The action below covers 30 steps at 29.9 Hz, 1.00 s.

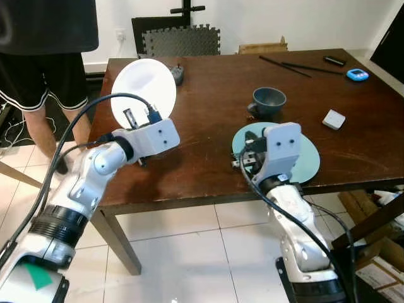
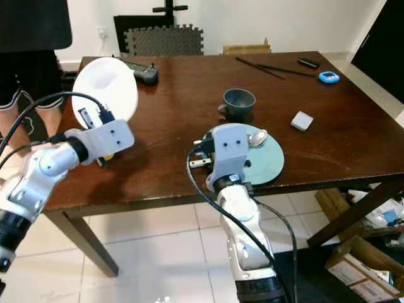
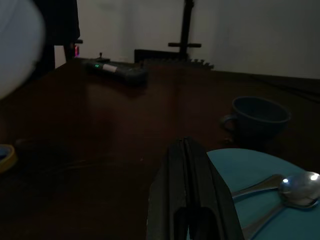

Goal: Setting the table

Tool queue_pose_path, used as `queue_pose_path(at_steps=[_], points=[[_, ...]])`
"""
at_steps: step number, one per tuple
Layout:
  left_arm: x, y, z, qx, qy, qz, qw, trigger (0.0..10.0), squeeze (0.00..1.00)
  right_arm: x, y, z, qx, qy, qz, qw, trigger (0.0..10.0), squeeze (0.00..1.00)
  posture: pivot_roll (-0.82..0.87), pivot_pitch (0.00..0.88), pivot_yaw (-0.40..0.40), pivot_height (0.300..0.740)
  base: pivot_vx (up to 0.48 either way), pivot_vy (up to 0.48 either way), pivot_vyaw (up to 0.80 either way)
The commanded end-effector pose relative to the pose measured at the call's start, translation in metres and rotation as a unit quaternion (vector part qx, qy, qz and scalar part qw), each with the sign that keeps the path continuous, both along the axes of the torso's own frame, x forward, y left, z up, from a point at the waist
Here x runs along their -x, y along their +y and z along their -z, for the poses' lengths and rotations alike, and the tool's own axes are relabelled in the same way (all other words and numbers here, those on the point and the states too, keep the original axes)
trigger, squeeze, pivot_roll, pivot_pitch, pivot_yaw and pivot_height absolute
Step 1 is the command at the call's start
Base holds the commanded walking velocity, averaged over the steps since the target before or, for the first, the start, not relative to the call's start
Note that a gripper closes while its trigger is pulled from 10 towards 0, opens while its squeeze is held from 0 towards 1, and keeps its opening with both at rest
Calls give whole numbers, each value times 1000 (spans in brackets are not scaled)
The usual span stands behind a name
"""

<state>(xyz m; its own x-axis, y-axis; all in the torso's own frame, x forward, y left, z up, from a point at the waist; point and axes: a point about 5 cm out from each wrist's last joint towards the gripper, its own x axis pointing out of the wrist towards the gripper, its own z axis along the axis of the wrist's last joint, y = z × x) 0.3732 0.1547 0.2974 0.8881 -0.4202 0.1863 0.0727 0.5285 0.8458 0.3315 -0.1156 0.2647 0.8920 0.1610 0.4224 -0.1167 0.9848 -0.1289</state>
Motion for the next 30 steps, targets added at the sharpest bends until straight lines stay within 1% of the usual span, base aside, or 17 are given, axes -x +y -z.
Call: queue_pose_path(at_steps=[1, 2, 3, 4, 6, 7, 8, 9, 11, 12, 14, 16, 19, 21, 23, 27, 30], points=[[7, 1, -3, 60, -7, 2, 998, 10000, 0, 2, -5, 2, -7, -5, 15, 1000, 10000, 0, 43, 190, 60, 740, 0, 0, 0], [14, 1, 0, 170, 10, 5, 985, 10000, 0, 2, -10, 2, -11, -6, 30, 999, 10000, 0, 44, 189, 58, 740, 0, 0, 0], [18, 0, 6, 219, 30, 11, 975, 10000, 0, 2, -12, 3, -13, -5, 37, 999, 10000, 0, 46, 188, 52, 740, 0, 0, 0], [18, 0, 6, 219, 30, 11, 975, 10000, 0, 2, -12, 3, -13, -5, 37, 999, 10000, 0, 46, 188, 52, 740, 0, 0, 0], [24, -3, 15, 263, 53, 19, 963, 10000, 0, 2, -15, 4, -14, -2, 44, 999, 10000, 0, 46, 187, 48, 740, 0, 0, 0], [24, -3, 15, 263, 53, 19, 963, 10000, 0, 2, -15, 4, -14, -2, 44, 999, 10000, 0, 46, 187, 48, 740, 0, 0, 0], [31, -3, 26, 315, 66, 16, 947, 10000, 0, 2, -19, 8, -13, 3, 50, 999, 10000, 0, 44, 188, 42, 740, 0, 0, 0], [31, -3, 26, 315, 66, 16, 947, 10000, 0, 2, -19, 8, -13, 3, 50, 999, 10000, 0, 44, 188, 42, 740, 0, 0, 0], [37, -1, 34, 359, 69, 5, 931, 10000, 0, 3, -22, 12, -11, 8, 55, 998, 10000, 0, 41, 189, 38, 740, 0, 0, 0], [37, -1, 34, 359, 69, 5, 931, 10000, 0, 3, -22, 12, -11, 8, 55, 998, 10000, 0, 41, 189, 38, 740, 0, 0, 0], [39, 0, 35, 372, 68, 0, 926, 10000, 0, 3, -23, 13, -11, 9, 57, 998, 10000, 0, 41, 189, 38, 740, 0, 0, 0], [43, 4, 36, 385, 46, -11, 922, 10000, 0, 4, -27, 16, -9, 14, 63, 998, 10000, 0, 43, 189, 33, 740, 0, 0, 0], [43, 4, 36, 385, 46, -11, 922, 10000, 0, 4, -27, 16, -9, 14, 63, 998, 10000, 0, 43, 189, 33, 740, 0, 0, 0], [48, 9, 42, 387, 47, -36, 920, 10000, 0, 4, -30, 20, -6, 18, 69, 997, 10000, 0, 42, 189, 35, 740, 0, 0, 0], [50, 13, 47, 395, 59, -58, 915, 10000, 0, 4, -30, 22, -6, 20, 71, 997, 10000, 0, 41, 189, 36, 740, 0, 0, 0], [50, 14, 48, 406, 62, -68, 909, 10000, 0, 5, -29, 23, -6, 21, 71, 997, 10000, 0, 40, 188, 39, 740, 0, 0, 0], [51, 14, 48, 398, 62, -73, 912, 10000, 0, 5, -29, 24, -6, 22, 71, 997, 10000, 0, 40, 187, 40, 740, 0, 0, 0]])
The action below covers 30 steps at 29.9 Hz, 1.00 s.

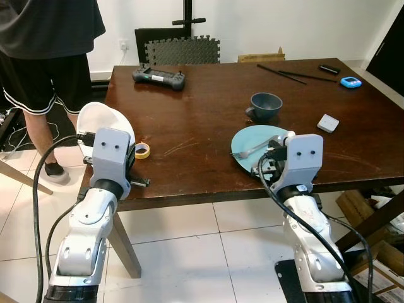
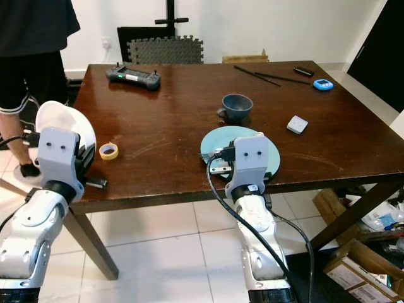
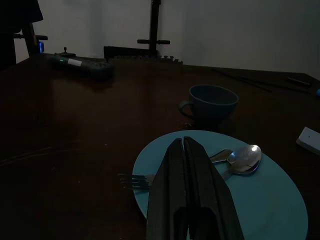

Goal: Setting the table

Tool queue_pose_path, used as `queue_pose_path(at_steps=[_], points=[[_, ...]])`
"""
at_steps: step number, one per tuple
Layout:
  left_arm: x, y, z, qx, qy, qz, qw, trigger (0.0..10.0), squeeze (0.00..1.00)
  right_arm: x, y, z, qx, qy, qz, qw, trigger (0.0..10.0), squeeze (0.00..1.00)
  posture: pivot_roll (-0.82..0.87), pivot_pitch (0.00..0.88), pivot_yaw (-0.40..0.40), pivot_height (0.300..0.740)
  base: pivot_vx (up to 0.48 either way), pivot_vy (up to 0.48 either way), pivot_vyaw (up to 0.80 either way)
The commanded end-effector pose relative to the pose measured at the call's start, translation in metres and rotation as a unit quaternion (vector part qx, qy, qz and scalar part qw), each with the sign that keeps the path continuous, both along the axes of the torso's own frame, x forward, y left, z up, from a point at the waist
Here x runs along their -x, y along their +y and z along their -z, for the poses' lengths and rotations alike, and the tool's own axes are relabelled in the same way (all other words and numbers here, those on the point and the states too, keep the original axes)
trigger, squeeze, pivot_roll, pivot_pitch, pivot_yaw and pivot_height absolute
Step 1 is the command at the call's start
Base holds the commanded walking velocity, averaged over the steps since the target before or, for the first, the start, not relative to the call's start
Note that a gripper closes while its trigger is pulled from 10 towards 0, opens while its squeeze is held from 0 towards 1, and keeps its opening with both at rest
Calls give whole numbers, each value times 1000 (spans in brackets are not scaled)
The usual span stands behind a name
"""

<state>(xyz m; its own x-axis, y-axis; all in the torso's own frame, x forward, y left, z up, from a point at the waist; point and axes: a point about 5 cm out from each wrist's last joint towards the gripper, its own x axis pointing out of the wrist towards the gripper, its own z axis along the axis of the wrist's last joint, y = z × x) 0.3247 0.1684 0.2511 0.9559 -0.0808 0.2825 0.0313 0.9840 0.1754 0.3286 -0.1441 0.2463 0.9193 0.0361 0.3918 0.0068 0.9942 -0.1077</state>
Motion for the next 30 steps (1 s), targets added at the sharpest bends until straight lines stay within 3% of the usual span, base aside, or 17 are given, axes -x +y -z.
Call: queue_pose_path(at_steps=[1, 23, 30], points=[[2, 0, 2, -2, 4, -6, 1000, 10000, 0, 2, 0, 5, 3, 4, 6, 1000, 10000, 0, 40, 187, 40, 740, 0, 0, 0], [8, -10, 7, 8, 14, -5, 1000, 10000, 0, -2, -3, 13, -7, 26, 8, 1000, 10000, 0, 41, 173, 35, 740, 0, 0, 0], [9, -12, 8, 9, 16, -2, 1000, 10000, 0, -4, -6, 16, -25, 37, 13, 999, 10000, 0, 41, 167, 34, 740, 0, 0, 789]])
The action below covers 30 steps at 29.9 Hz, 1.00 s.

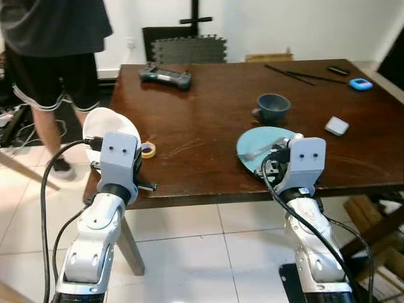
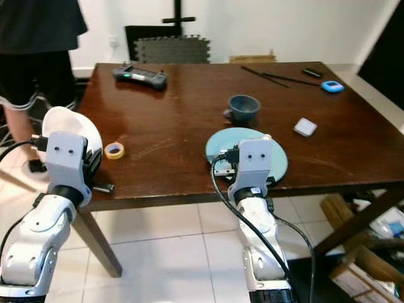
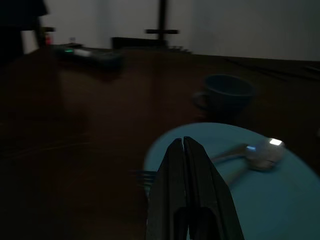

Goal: Setting the table

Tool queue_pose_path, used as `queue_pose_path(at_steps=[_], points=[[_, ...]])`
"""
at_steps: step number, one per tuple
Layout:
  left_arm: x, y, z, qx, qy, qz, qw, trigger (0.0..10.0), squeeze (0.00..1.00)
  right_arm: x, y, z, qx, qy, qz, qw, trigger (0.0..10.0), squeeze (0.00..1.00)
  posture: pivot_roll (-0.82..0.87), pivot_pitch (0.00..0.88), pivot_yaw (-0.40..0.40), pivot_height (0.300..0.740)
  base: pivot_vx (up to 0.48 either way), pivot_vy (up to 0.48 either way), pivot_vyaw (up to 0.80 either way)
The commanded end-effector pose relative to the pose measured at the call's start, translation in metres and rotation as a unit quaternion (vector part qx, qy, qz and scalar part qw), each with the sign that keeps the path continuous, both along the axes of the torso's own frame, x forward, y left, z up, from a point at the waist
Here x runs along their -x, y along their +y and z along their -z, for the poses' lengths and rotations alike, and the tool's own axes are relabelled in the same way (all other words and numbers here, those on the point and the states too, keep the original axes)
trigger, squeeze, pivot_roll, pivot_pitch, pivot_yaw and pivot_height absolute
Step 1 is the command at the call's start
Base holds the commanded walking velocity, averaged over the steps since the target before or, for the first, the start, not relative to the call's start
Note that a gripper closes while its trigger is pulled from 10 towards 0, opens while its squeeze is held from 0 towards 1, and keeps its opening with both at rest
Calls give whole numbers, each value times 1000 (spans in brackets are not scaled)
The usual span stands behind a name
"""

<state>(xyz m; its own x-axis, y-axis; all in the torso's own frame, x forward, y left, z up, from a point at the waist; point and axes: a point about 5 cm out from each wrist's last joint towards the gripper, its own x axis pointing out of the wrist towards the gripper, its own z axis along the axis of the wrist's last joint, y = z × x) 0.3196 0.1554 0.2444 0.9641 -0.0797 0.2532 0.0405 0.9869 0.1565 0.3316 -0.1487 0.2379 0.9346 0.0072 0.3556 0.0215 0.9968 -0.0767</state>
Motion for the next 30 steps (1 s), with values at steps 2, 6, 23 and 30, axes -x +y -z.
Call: queue_pose_path(at_steps=[2, 6, 23, 30], points=[[4, -1, 2, -1, 2, -2, 1000, 10000, 0, -1, -3, 7, -10, 18, 4, 1000, 10000, 0, 39, 164, 33, 740, 0, 0, 800], [4, -1, 3, -1, 3, -2, 1000, 10000, 0, -1, -3, 8, -9, 19, 4, 1000, 10000, 0, 38, 162, 34, 740, 0, 0, 800], [2, 1, 4, -3, 11, -5, 1000, 10000, 0, -1, -1, 10, -9, 23, -1, 1000, 10000, 0, 38, 161, 36, 740, 0, 0, 800], [2, 0, 4, -4, 12, -6, 1000, 10000, 0, 0, -2, 10, -10, 24, 0, 1000, 10000, 0, 40, 165, 37, 740, 0, 0, 800]])
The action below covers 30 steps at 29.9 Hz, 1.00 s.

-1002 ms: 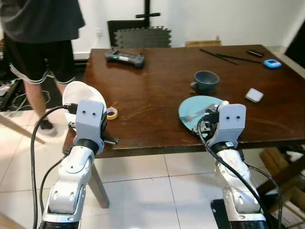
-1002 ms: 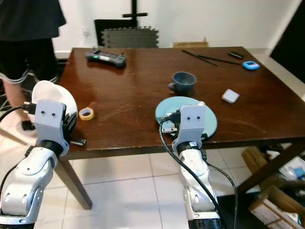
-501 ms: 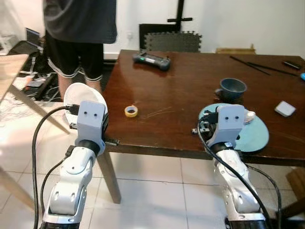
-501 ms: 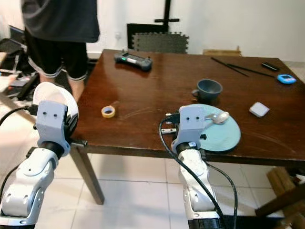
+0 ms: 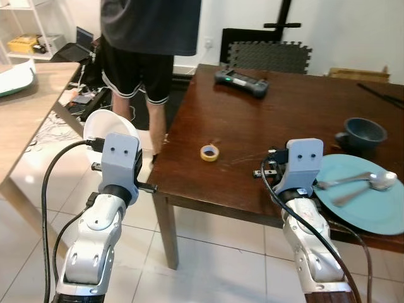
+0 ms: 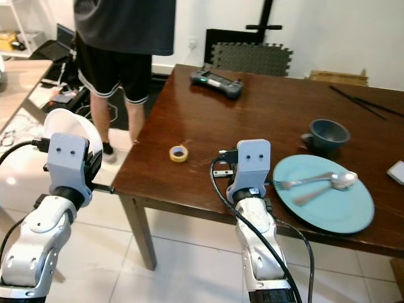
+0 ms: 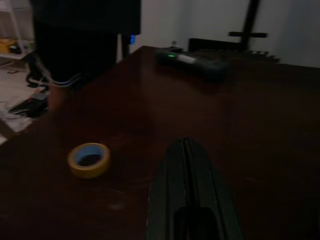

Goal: Setting the table

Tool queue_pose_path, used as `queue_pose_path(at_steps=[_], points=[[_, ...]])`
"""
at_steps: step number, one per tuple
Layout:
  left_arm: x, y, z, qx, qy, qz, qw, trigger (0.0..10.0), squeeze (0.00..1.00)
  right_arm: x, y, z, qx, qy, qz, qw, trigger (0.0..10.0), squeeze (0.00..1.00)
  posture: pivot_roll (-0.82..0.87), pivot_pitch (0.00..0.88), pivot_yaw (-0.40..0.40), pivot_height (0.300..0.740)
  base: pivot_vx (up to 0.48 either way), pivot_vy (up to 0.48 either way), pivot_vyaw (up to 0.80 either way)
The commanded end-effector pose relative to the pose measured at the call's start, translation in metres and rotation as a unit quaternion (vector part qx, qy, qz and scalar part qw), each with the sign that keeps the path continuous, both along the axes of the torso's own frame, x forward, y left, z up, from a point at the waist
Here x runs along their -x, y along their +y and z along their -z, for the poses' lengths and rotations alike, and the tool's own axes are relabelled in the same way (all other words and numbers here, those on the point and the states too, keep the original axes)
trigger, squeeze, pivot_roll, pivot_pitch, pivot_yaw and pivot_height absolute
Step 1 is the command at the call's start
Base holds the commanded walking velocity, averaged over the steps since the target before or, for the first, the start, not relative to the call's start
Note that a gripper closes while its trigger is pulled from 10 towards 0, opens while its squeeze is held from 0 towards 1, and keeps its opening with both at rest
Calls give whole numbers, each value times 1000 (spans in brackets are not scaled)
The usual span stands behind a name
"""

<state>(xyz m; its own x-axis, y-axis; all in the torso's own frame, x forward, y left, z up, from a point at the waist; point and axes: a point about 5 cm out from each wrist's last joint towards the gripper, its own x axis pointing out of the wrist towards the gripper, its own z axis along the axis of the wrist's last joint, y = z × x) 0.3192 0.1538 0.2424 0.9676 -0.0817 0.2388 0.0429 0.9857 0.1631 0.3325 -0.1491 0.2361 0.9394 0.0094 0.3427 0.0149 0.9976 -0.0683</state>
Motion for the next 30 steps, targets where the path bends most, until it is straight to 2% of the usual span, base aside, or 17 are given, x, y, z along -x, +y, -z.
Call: queue_pose_path(at_steps=[1, 30], points=[[2, 2, 2, 0, 5, -6, 1000, 10000, 0, 1, -2, 8, -6, 17, 2, 1000, 10000, 0, 40, 165, 37, 740, 0, 0, 800], [2, 2, 2, -1, 8, -9, 1000, 10000, 0, 1, -2, 9, -7, 19, 3, 1000, 10000, 0, 41, 170, 37, 740, 0, 0, 800]])
